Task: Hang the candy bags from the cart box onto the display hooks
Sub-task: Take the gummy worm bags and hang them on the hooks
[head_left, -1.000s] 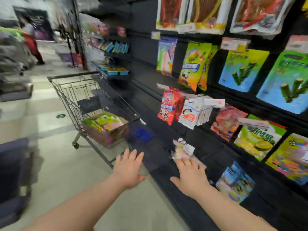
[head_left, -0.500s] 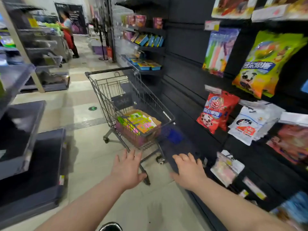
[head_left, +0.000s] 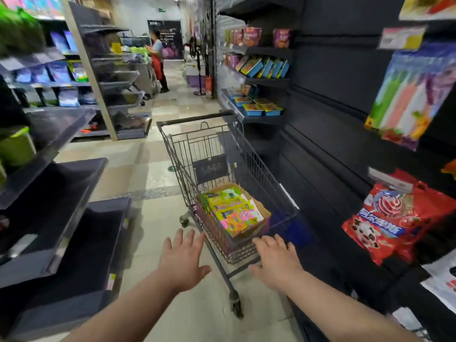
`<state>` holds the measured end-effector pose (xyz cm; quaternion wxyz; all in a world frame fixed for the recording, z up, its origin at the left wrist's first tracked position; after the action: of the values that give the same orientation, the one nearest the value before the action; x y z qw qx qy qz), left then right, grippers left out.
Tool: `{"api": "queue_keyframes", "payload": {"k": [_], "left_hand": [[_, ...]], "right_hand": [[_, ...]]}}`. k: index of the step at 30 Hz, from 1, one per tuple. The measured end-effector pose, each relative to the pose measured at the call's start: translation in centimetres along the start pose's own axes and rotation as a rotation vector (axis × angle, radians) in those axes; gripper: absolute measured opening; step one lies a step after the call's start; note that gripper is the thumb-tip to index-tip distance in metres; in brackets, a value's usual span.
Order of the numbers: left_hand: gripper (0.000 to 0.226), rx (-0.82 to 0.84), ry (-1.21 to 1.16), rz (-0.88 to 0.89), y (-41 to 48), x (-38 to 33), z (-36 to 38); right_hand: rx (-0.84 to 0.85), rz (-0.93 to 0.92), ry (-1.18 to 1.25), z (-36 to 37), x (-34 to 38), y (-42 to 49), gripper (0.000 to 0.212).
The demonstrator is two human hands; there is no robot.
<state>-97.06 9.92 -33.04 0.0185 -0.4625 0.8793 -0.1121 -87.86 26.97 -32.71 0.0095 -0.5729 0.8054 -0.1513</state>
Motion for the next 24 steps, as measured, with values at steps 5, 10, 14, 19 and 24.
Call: {"api": "queue_keyframes", "payload": {"k": [5,10,14,19,24], "left_hand": [[0.086,0.064,0.005,-0.038,3.0,1.6,1.3],[0.086,0.069,-0.002,-0.053,7.1,4.7,1.4],[0.086,0.075,0.022,0.02,11.7,6.2,1.3],[0.085,0.037,0.041,0.132,18.4,9.4,-0.4],[0.085,0.049,0.059,0.224,24.1,11.8,0.0]], "right_hand": [[0.051,-0.031,0.032,0.3,-0.1,4.8,0.067],[0.058,-0.058,0.021,0.7,1.6,9.5,0.062],[0.066,0.008,0.041,1.2,1.9,13.3,0.063],[0.061,0.135,0.075,0.9,3.0,18.7,0.06],[0.062,0.245,0.142,1.9,4.0,21.3,0.065]]}}
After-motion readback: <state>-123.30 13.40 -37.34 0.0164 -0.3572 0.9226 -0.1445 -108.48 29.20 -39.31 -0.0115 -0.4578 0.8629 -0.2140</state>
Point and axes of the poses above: each hand's wrist, its own y-axis towards the middle knuckle, its own z-axis out of the palm, x = y × z, the point moved 10 cm from there along y, towards the middle knuckle, and after that the axes turned 1 degree about -z, right-handed, at the moved point
